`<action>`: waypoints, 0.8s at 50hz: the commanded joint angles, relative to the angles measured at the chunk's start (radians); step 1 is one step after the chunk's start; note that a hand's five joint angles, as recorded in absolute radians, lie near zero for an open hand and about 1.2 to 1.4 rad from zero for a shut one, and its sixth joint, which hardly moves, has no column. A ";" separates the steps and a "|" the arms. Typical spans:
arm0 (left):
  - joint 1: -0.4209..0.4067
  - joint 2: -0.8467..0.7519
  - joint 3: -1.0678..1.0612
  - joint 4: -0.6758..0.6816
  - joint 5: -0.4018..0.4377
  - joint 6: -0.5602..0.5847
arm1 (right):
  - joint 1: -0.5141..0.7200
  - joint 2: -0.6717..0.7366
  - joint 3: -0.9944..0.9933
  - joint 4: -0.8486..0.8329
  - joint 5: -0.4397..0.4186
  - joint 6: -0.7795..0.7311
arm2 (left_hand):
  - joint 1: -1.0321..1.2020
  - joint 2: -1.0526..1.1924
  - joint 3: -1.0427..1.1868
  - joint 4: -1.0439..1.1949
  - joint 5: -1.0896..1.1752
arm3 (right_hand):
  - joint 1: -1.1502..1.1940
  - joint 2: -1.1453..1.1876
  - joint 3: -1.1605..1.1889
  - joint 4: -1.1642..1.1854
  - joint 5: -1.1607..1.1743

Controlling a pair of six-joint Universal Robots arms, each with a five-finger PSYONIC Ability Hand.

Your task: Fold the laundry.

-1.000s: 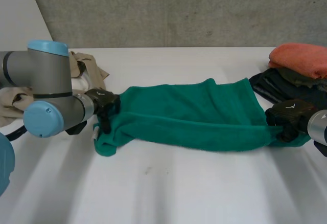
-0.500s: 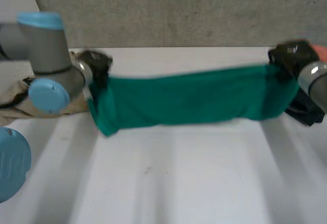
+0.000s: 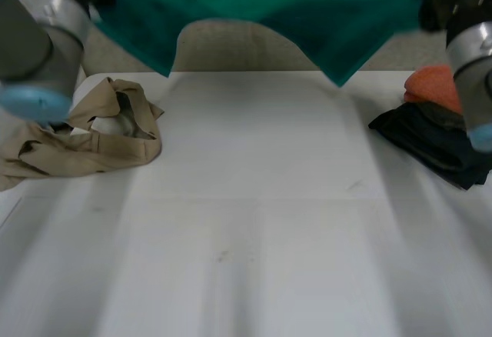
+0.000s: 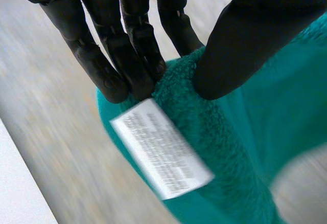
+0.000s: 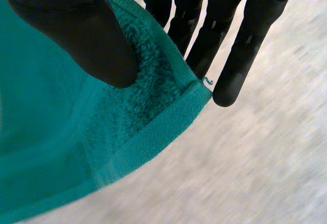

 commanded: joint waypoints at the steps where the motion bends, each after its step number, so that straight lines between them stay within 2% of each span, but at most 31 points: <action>1: 0.020 -0.059 -0.313 -0.016 -0.014 0.006 | -0.034 0.024 0.224 0.074 -0.029 -0.042 | 0.240 0.200 0.207 0.203 0.238 | 0.263 0.220 0.207 0.199 0.204; 8: 0.034 -0.070 -0.493 -0.047 0.016 0.018 | -0.060 0.027 0.398 0.175 -0.066 -0.131 | 0.240 0.200 0.207 0.203 0.238 | 0.263 0.220 0.207 0.199 0.204; 12: 0.034 -0.011 -0.581 -0.118 0.044 0.058 | -0.080 0.004 0.458 0.281 -0.085 -0.184 | 0.240 0.200 0.207 0.203 0.238 | 0.263 0.220 0.207 0.199 0.204; 16: 0.032 0.066 -0.653 -0.222 0.050 0.127 | -0.115 -0.060 0.492 0.457 -0.086 -0.271 | 0.240 0.200 0.207 0.203 0.238 | 0.263 0.220 0.207 0.199 0.204; 19: 0.041 0.138 -0.711 -0.344 0.046 0.176 | -0.160 -0.140 0.519 0.667 -0.078 -0.426 | 0.240 0.200 0.207 0.203 0.238 | 0.263 0.220 0.207 0.199 0.204; 24: 0.044 0.268 -0.837 -0.628 0.052 0.274 | -0.249 -0.278 0.611 1.031 -0.052 -0.709 | 0.240 0.200 0.207 0.203 0.238 | 0.263 0.220 0.207 0.199 0.204; 27: 0.046 0.307 -0.889 -0.719 0.052 0.337 | -0.278 -0.316 0.651 1.130 -0.050 -0.809 | 0.240 0.200 0.207 0.203 0.238 | 0.263 0.220 0.207 0.199 0.204; 29: 0.055 0.325 -0.927 -0.757 0.053 0.386 | -0.298 -0.342 0.679 1.139 -0.056 -0.871 | 0.240 0.200 0.207 0.203 0.238 | 0.263 0.220 0.207 0.199 0.204; 34: 0.060 0.309 -0.941 -0.719 0.046 0.437 | -0.300 -0.318 0.674 1.096 -0.061 -0.865 | 0.240 0.200 0.207 0.203 0.238 | 0.263 0.220 0.207 0.199 0.204; 40: 0.028 0.226 -0.793 -0.632 0.038 0.409 | -0.278 -0.237 0.587 0.946 -0.069 -0.720 | 0.240 0.200 0.207 0.203 0.238 | 0.263 0.220 0.207 0.199 0.204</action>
